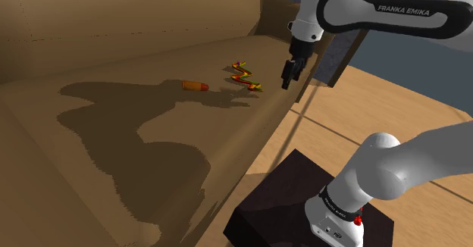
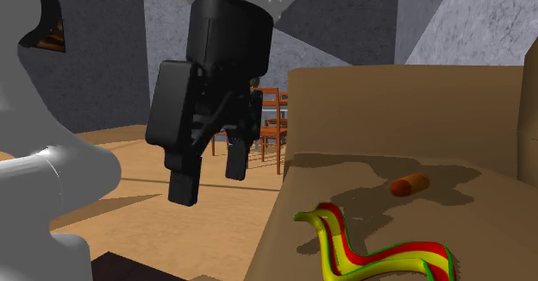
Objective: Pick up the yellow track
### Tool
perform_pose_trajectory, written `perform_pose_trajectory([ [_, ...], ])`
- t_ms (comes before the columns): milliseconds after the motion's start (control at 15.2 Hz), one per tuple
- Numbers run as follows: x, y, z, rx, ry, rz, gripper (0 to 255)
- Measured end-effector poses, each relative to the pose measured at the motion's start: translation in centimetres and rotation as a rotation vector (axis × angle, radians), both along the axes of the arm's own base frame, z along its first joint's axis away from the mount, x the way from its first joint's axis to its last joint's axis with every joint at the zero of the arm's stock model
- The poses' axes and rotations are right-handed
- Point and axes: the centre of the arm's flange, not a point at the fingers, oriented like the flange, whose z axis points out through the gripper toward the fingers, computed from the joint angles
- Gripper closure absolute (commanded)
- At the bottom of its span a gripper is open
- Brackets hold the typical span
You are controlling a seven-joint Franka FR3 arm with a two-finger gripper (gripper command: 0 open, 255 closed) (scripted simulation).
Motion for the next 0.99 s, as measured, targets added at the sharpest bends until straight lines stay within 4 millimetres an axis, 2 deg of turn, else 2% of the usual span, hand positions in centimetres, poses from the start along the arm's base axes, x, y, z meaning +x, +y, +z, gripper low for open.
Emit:
perform_pose_trajectory([
  [396,6.7,0.7,-1.0,0.039,-0.019,0.191,0],
  [792,13.2,3.5,-2.0,0.077,-0.037,0.379,0],
  [990,14.0,3.9,-3.2,0.082,-0.039,0.405,0],
])
